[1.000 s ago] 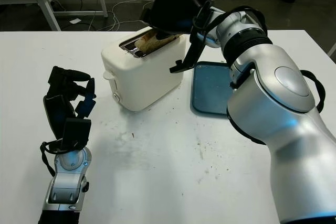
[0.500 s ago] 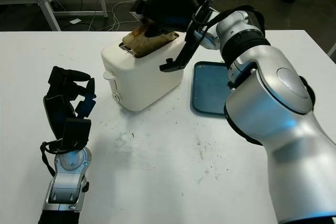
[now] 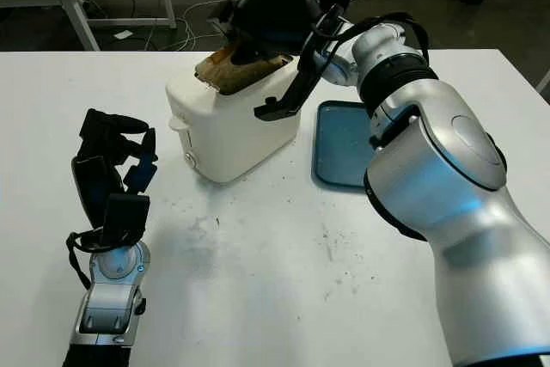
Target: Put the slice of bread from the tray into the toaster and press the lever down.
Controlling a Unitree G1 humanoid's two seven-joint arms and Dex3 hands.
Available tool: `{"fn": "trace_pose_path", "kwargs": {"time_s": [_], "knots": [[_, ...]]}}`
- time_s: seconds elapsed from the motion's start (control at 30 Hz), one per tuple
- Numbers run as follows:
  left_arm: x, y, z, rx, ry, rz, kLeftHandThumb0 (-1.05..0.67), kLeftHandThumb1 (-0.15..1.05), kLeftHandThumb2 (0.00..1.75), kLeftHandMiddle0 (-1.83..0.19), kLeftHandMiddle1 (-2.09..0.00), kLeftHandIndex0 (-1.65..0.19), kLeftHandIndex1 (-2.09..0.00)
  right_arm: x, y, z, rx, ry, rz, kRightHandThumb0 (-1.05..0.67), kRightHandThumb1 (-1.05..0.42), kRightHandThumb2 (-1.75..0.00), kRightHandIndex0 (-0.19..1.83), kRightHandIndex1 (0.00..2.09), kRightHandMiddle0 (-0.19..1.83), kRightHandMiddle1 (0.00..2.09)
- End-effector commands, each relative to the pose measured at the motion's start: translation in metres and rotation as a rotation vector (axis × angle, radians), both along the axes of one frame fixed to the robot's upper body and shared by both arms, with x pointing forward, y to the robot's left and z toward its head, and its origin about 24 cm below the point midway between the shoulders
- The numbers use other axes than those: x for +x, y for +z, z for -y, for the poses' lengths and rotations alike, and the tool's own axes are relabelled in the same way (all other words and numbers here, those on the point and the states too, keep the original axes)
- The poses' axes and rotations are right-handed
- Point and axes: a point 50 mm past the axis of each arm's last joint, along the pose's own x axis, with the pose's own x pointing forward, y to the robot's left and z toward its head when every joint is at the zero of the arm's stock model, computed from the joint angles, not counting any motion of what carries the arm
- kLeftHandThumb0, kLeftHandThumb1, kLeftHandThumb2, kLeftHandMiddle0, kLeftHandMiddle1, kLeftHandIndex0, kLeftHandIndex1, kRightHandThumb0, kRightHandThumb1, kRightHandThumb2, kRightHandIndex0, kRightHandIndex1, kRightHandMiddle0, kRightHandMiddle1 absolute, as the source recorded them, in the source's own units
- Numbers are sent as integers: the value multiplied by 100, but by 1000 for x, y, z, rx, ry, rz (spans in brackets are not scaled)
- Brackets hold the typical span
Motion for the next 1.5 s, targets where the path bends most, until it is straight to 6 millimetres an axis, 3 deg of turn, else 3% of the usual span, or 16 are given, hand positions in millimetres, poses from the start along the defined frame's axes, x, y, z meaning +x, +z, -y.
{"fn": "trace_pose_path", "kwargs": {"time_s": [0.0, 0.1, 0.13, 0.17, 0.37, 0.57, 0.7, 0.77, 0.87, 0.97, 1.07, 1.13, 1.2, 1.3, 1.37, 1.47], "knots": [[0, 1, 2, -9, 0, 3, -44, 92, 38, -66, -175, -40, -166, 4, -3, 5, -75, -83, -47, -70, -92, -20, 74, 143, 77, 103], [0, 1, 3, -6, -4, 8, -44, 92, 38, -66, -175, -40, -167, 9, -2, 8, -181, -175, -67, -78, -92, -13, 39, 89, 72, 28], [0, 1, 3, -5, -6, 9, -44, 92, 38, -67, -175, -40, -167, 10, -1, 9, -190, -192, -74, -79, -91, -6, 31, 65, 65, 12], [0, 1, 3, -7, -7, 8, -44, 92, 38, -67, -175, -40, -167, 10, 0, 9, -192, -202, -79, -78, -90, -3, 26, 55, 59, 6], [0, 1, 3, -12, -9, 0, -44, 92, 39, -67, -175, -40, -168, 12, 7, 12, -202, -235, -55, -77, -86, 0, 2, 36, 40, 0], [0, 0, 4, -16, -9, 0, -43, 92, 38, -68, -175, -39, -170, 13, 16, 15, -165, -263, -36, -79, -84, 0, 0, 21, 31, 1], [0, 0, 4, -9, -6, 3, -43, 92, 38, -69, -175, -39, -172, 14, 35, 17, -39, -293, -36, -79, -79, 0, 0, 11, 27, 0], [-1, 0, 3, -10, -6, 3, -43, 92, 38, -69, -175, -39, -172, 14, 46, 19, 52, -307, -53, -74, -77, 0, 0, 6, 22, 0], [0, 0, 3, -14, -10, 3, -43, 92, 38, -68, -175, -39, -172, 11, 66, 28, 346, -242, -65, -63, -75, 0, 5, 9, 23, 2], [0, -1, 4, -7, -14, 5, -43, 92, 38, -68, -175, -39, -171, 5, 68, 46, 794, -104, -115, -47, -79, -2, 5, 49, 38, 5], [1, -1, 4, -5, -18, 5, -42, 92, 38, -68, -175, -39, -170, 4, 38, 67, 1299, -4, -261, -43, -90, -3, 39, 86, 67, 18], [2, 0, 3, -2, -16, 2, -42, 92, 38, -67, -175, -39, -169, 4, 5, 82, 1436, -8, -379, -43, -91, -6, 52, 95, 75, 23], [3, 2, 2, 17, -12, 1, -42, 92, 37, -67, -175, -40, -169, -3, -35, 97, 1449, -48, -469, -35, -92, -12, 76, 77, 83, 17], [5, 4, -2, 69, -28, 15, -40, 92, 39, -67, -175, -40, -166, -21, -87, 112, 1491, -65, -597, -33, -92, -19, 87, 57, 89, 9], [8, 6, -5, 88, -41, 11, -41, 92, 40, -68, -175, -40, -163, -42, -116, 120, 1532, -58, -644, -34, -92, -23, 90, 43, 91, 5], [13, 10, -9, 140, -48, 3, -43, 92, 35, -71, -175, -51, -136, -81, -145, 126, 1531, -61, -647, -40, -92, -32, 97, 36, 95, 4]]}}
